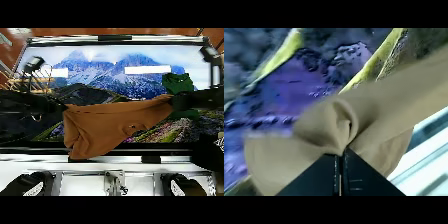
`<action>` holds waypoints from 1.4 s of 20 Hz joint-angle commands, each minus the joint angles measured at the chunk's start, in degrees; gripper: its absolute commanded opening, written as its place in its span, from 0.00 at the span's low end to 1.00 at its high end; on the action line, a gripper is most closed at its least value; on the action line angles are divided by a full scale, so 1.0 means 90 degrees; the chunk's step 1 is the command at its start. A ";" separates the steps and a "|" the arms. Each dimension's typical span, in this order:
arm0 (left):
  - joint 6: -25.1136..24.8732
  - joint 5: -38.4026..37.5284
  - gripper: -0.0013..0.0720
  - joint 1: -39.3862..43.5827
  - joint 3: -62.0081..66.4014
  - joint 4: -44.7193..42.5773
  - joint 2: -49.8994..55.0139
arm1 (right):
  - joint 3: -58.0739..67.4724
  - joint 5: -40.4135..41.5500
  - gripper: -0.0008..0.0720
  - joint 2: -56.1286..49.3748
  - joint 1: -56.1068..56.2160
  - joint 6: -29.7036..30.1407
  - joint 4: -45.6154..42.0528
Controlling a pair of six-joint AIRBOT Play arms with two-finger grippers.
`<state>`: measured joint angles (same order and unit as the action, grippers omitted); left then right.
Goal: Fold the shirts.
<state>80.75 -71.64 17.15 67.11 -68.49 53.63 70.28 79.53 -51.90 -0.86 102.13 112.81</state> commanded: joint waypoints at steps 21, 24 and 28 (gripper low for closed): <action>0.1105 -0.0799 0.87 -0.2203 -0.1676 0.0277 0.0398 | -0.1163 0.0202 0.76 -0.0738 -0.0571 -0.0770 -0.0313; 0.1282 -0.0182 0.91 -0.2195 -0.3546 0.0597 -0.0709 | -0.2200 0.0024 0.76 -0.0401 -0.0556 -0.0770 0.0148; 0.1277 0.0809 0.94 -0.2193 -0.4826 0.1319 -0.1098 | -0.2584 -0.0192 0.76 -0.0372 -0.0554 -0.0775 0.0610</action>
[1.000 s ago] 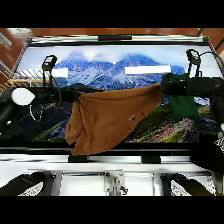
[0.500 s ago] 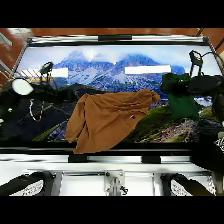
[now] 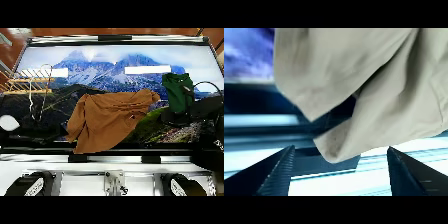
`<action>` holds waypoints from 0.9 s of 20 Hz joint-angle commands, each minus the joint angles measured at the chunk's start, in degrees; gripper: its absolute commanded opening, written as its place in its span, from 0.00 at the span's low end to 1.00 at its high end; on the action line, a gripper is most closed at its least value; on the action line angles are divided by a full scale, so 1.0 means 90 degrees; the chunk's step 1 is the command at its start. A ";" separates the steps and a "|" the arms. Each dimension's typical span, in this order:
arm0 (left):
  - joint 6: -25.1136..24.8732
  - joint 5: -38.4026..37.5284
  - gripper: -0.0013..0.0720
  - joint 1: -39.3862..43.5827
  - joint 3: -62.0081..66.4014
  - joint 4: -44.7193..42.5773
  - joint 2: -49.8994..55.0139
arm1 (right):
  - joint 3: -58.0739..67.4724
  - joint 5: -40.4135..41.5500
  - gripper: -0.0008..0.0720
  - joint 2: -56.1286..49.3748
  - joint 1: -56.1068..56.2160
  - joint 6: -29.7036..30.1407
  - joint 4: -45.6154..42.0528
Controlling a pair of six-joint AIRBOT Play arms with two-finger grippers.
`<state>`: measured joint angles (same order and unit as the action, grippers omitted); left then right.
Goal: Fold the shirts.
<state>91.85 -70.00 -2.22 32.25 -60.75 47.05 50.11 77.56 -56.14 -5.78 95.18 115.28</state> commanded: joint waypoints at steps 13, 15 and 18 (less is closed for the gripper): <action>-0.0736 0.2878 0.62 0.0024 -0.1163 0.1214 0.0865 | -0.0345 -0.0415 0.77 0.0083 -0.0010 -0.0556 0.0299; -0.0741 0.2905 0.37 0.0022 -0.1161 0.1212 0.0865 | -0.0345 -0.0289 0.77 -0.0032 -0.0005 -0.0627 0.0398; -0.1001 0.2866 0.06 0.0024 -0.1098 0.1212 0.0845 | -0.0469 -0.0126 0.77 -0.0308 0.0250 -0.0624 0.0571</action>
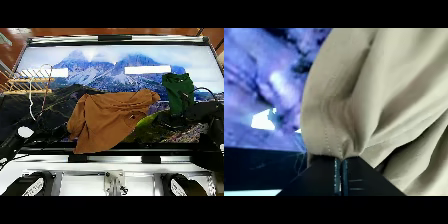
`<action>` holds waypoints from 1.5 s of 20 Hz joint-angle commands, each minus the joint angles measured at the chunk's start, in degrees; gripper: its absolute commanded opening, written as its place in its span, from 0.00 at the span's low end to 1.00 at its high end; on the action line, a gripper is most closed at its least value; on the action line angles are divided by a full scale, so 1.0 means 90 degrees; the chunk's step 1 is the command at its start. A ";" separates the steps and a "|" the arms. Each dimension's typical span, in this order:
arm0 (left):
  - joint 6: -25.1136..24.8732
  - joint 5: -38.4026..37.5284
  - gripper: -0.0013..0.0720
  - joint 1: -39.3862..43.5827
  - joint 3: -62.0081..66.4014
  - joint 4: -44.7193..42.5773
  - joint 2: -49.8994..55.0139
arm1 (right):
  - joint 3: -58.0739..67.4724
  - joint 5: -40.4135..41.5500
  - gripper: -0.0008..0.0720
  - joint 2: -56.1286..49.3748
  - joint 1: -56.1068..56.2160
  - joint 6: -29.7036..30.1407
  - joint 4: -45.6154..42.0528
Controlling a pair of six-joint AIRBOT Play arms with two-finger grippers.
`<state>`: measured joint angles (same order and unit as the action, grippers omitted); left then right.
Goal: Fold the shirts.
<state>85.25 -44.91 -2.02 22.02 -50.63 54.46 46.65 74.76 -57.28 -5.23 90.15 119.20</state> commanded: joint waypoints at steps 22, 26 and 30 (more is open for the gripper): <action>-0.1401 -0.1178 0.06 -0.0024 0.1413 0.0012 -0.1243 | -0.0736 -0.4197 0.94 -0.2118 0.5467 -0.2518 0.2035; -0.1401 -0.1241 0.06 -0.0027 0.1413 0.0010 -0.1452 | -0.0736 -0.4675 0.89 -0.2191 0.5489 -0.2798 0.2059; -0.1428 -0.1231 0.06 -0.0027 0.1413 0.0007 -0.1474 | -0.0736 -0.4821 0.33 -0.2191 0.5489 -0.2837 0.2055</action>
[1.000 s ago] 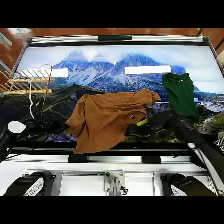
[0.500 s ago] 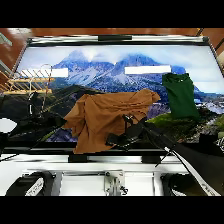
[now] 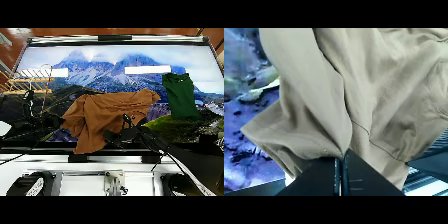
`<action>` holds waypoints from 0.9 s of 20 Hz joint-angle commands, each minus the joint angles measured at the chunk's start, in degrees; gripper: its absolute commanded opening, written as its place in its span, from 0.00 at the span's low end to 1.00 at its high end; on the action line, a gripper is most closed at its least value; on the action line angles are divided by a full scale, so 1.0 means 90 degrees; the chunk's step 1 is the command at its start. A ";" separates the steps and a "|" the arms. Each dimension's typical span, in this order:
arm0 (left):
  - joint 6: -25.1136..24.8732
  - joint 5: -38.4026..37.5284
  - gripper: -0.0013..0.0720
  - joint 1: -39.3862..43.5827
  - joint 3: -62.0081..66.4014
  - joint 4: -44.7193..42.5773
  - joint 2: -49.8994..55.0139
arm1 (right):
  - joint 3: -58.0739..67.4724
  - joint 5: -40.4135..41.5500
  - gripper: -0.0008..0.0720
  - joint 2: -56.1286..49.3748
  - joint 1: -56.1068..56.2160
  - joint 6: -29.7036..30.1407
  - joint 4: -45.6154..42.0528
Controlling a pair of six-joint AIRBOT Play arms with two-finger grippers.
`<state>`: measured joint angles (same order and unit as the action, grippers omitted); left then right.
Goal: Fold the shirts.
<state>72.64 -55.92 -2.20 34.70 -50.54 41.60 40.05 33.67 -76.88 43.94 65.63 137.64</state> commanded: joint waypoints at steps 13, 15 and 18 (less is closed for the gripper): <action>-0.0279 -0.0024 0.06 -0.0704 0.4063 -0.0022 -0.0121 | 0.2594 0.1588 0.10 0.4221 -0.3045 0.1418 -0.3281; -0.0262 -0.0015 0.06 -0.0823 0.5331 -0.0019 -0.0121 | 0.3886 0.1552 0.10 0.4787 -0.3757 0.1418 -0.3917; -0.0265 -0.0012 0.06 -0.0925 0.6943 -0.0051 -0.0124 | 0.5544 0.1588 0.10 0.4996 -0.4364 0.1496 -0.4520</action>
<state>70.26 -56.27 -9.34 83.90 -50.57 40.53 76.82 47.07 -36.18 11.00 77.82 105.36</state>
